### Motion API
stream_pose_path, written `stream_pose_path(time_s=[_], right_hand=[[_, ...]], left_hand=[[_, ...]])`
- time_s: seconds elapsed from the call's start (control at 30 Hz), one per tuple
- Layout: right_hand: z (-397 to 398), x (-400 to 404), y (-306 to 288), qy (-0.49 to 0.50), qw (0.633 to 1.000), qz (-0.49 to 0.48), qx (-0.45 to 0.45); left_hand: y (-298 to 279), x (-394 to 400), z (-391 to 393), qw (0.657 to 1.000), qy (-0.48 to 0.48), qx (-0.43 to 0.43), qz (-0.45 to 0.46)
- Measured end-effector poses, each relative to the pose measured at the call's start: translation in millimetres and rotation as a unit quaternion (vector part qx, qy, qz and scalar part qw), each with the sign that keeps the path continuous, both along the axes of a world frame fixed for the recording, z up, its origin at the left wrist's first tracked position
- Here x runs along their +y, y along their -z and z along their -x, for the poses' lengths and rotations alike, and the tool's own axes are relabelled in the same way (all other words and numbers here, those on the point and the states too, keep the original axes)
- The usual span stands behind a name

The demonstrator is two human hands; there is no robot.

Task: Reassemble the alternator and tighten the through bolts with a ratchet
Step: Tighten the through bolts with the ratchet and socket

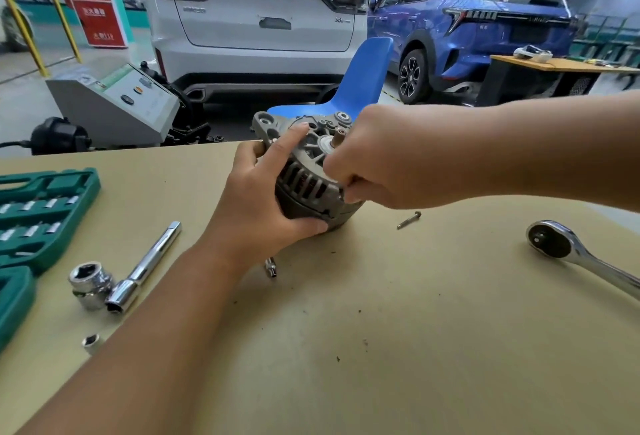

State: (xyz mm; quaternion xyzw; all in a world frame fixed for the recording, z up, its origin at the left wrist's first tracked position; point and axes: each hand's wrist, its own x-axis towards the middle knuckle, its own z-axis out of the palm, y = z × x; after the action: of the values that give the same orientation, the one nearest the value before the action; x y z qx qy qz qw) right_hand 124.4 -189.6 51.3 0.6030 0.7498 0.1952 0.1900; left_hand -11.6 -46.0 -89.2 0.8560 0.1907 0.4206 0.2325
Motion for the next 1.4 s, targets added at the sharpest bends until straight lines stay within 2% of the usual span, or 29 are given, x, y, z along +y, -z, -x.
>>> stream_pose_path(time_s=[0.03, 0.07, 0.13, 0.17, 0.2, 0.27, 0.33, 0.37, 0.47, 0.53, 0.6, 0.63, 0.67, 0.73, 0.77, 0.8, 0.87, 0.9, 0.93, 1.03, 1.1, 1.13, 1.17, 1.2, 1.23, 1.27, 1.3, 1.33, 1.4], right_hand=[[-1.0, 2.5, 3.2, 0.077, 0.990, -0.019, 0.116], [-3.6, 5.5, 6.2, 0.168, 0.949, -0.039, 0.266], [-8.3, 7.3, 10.5, 0.330, 0.782, -0.059, 0.525], [-9.9, 6.5, 11.6, 0.362, 0.728, -0.063, 0.579], [-11.6, 5.7, 12.2, 0.369, 0.722, -0.062, 0.582], [-15.5, 3.9, 13.9, 0.307, 0.828, -0.055, 0.465], [-15.3, -0.5, 11.6, 0.164, 0.947, -0.052, 0.273], [-15.4, -3.0, 8.9, 0.072, 0.979, -0.044, 0.186], [-21.9, -4.1, -0.4, -0.113, 0.993, 0.003, 0.018], [-23.1, -1.1, -2.5, -0.078, 0.996, 0.001, 0.032], [-18.3, 0.3, 4.8, 0.046, 0.987, -0.032, 0.152], [-19.2, 2.5, 11.1, 0.134, 0.955, -0.057, 0.258], [-20.1, 4.2, 16.8, 0.237, 0.883, -0.077, 0.397], [-16.8, 1.5, 21.7, 0.379, 0.678, -0.089, 0.624], [-16.4, -0.6, 21.6, 0.390, 0.655, -0.091, 0.641], [-19.3, -2.9, 20.7, 0.367, 0.725, -0.085, 0.576], [-24.8, -5.4, 17.7, 0.224, 0.921, -0.069, 0.312], [-24.6, -7.7, 13.4, 0.121, 0.971, -0.057, 0.198], [-25.1, -9.2, 8.1, 0.027, 0.993, -0.030, 0.113], [-32.5, -6.2, -2.2, -0.112, 0.993, 0.019, -0.014], [-30.7, -3.2, -1.8, -0.047, 0.997, 0.003, 0.053], [-31.1, -0.8, 0.7, 0.036, 0.989, -0.016, 0.143], [-33.2, 2.5, 4.6, 0.142, 0.952, -0.041, 0.268], [-35.1, 4.8, 9.1, 0.257, 0.877, -0.059, 0.402], [-34.0, 5.9, 12.1, 0.351, 0.770, -0.065, 0.529], [-32.3, 6.5, 13.9, 0.400, 0.683, -0.071, 0.607], [-32.1, 6.8, 14.9, 0.417, 0.649, -0.071, 0.632], [-34.0, 6.5, 14.6, 0.409, 0.679, -0.065, 0.606], [-40.6, 5.1, 12.6, 0.309, 0.850, -0.054, 0.424]], left_hand=[[0.4, 1.2, 0.5, 1.000, -0.003, 0.002, -0.004], [0.9, 1.8, 0.5, 1.000, -0.008, 0.001, -0.007], [2.1, 2.0, -0.1, 1.000, -0.018, -0.010, -0.011], [2.7, 1.8, -0.5, 0.999, -0.025, -0.015, -0.014], [3.0, 1.4, -0.6, 0.999, -0.033, -0.015, -0.017], [2.3, -0.3, -0.2, 0.998, -0.057, -0.005, -0.026], [0.4, -2.1, 0.2, 0.995, -0.087, 0.016, -0.040], [-0.9, -3.0, 0.5, 0.993, -0.104, 0.030, -0.051], [-2.2, -4.6, 0.6, 0.986, -0.131, 0.054, -0.084], [-1.7, -5.4, 0.3, 0.990, -0.115, 0.049, -0.071], [-1.2, -6.1, -0.2, 0.993, -0.099, 0.046, -0.049], [-1.1, -6.3, -0.3, 0.993, -0.097, 0.046, -0.045], [-1.1, -6.6, -0.7, 0.993, -0.097, 0.043, -0.042], [-1.9, -7.7, -1.5, 0.995, -0.088, 0.030, -0.031], [-2.2, -8.5, -1.8, 0.996, -0.082, 0.023, -0.024], [-2.3, -9.4, -2.1, 0.997, -0.078, 0.017, -0.020], [-2.4, -10.6, -3.3, 0.997, -0.076, 0.011, -0.020], [-2.6, -11.3, -4.3, 0.997, -0.079, 0.010, -0.022], [-2.7, -11.8, -5.3, 0.996, -0.082, 0.010, -0.024], [-3.0, -12.5, -7.5, 0.996, -0.087, 0.009, -0.026], [-2.7, -12.1, -9.2, 0.996, -0.086, 0.006, -0.029], [-2.7, -12.0, -10.0, 0.996, -0.087, 0.004, -0.029], [-2.9, -12.3, -10.5, 0.996, -0.089, 0.003, -0.027], [-3.1, -13.1, -10.9, 0.996, -0.091, 0.002, -0.026], [-3.3, -13.7, -10.8, 0.995, -0.093, 0.002, -0.027], [-3.2, -13.9, -10.7, 0.995, -0.094, 0.003, -0.028], [-3.2, -14.1, -10.6, 0.995, -0.095, 0.004, -0.029], [-3.2, -14.4, -10.4, 0.995, -0.094, 0.005, -0.027], [-3.4, -14.7, -9.6, 0.996, -0.091, 0.003, -0.025]])
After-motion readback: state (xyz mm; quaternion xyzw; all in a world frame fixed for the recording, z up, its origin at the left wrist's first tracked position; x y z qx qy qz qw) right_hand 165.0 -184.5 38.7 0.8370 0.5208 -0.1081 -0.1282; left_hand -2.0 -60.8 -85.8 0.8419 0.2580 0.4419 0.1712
